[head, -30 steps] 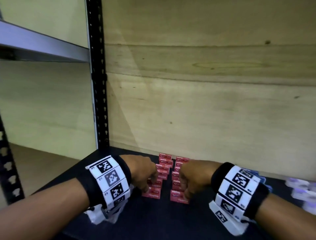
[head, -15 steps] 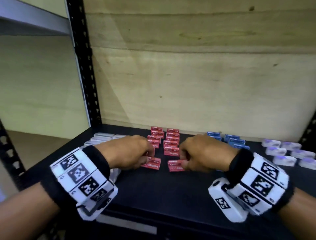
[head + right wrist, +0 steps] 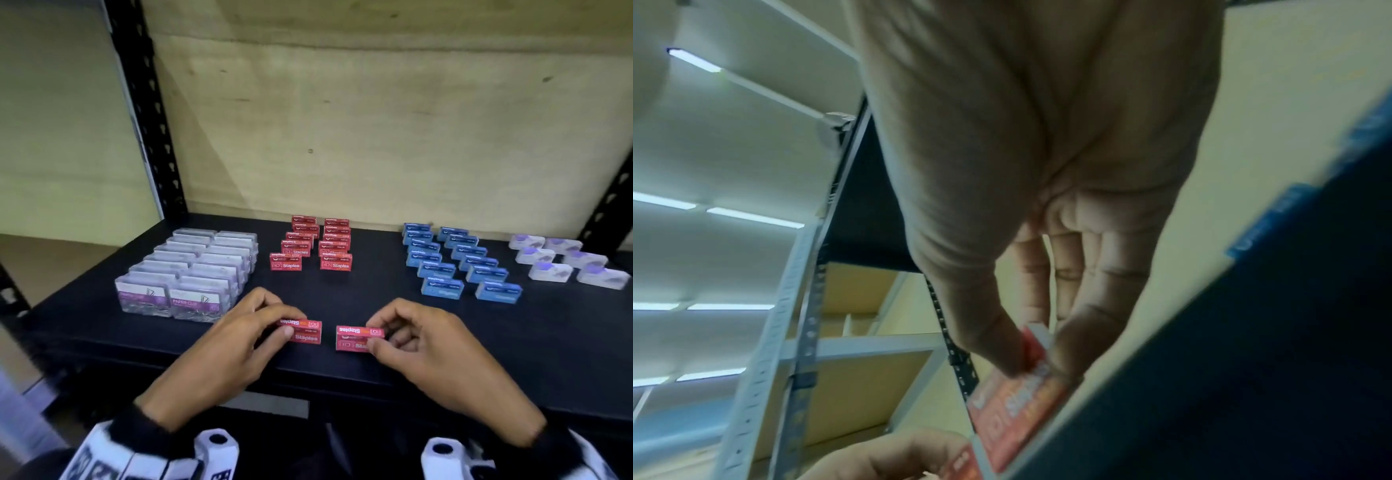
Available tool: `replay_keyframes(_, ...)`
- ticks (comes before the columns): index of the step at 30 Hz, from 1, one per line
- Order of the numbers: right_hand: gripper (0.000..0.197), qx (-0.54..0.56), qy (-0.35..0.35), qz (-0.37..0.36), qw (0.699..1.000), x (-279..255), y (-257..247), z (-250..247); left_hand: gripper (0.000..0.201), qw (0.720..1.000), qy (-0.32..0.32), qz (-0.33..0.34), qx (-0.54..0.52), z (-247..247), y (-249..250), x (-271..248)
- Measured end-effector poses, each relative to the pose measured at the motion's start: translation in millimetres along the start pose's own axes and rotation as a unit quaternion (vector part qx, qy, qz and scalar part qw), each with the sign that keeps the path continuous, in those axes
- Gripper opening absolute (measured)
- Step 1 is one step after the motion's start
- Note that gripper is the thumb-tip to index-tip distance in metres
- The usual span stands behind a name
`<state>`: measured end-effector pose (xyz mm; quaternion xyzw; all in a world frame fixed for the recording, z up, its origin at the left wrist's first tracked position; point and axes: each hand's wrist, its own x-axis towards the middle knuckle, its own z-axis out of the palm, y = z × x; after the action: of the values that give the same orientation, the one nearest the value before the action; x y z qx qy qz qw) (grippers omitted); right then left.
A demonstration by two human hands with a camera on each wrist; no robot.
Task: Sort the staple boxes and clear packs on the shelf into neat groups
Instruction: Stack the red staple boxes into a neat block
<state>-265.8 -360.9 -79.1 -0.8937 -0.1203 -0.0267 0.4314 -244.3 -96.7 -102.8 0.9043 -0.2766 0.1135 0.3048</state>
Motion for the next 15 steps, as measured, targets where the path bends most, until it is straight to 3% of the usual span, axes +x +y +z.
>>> replay_keyframes(7,0.010,0.072,0.005,-0.020,0.997,16.3,13.3,13.3,0.022,0.996,-0.016,-0.016,-0.085,-0.9,-7.6,7.2)
replay_keyframes(15,0.012,0.092,0.014,-0.040,0.995,12.2,20.5,16.6,0.021,0.995,0.010,-0.032,-0.097,1.8,-7.7,0.7)
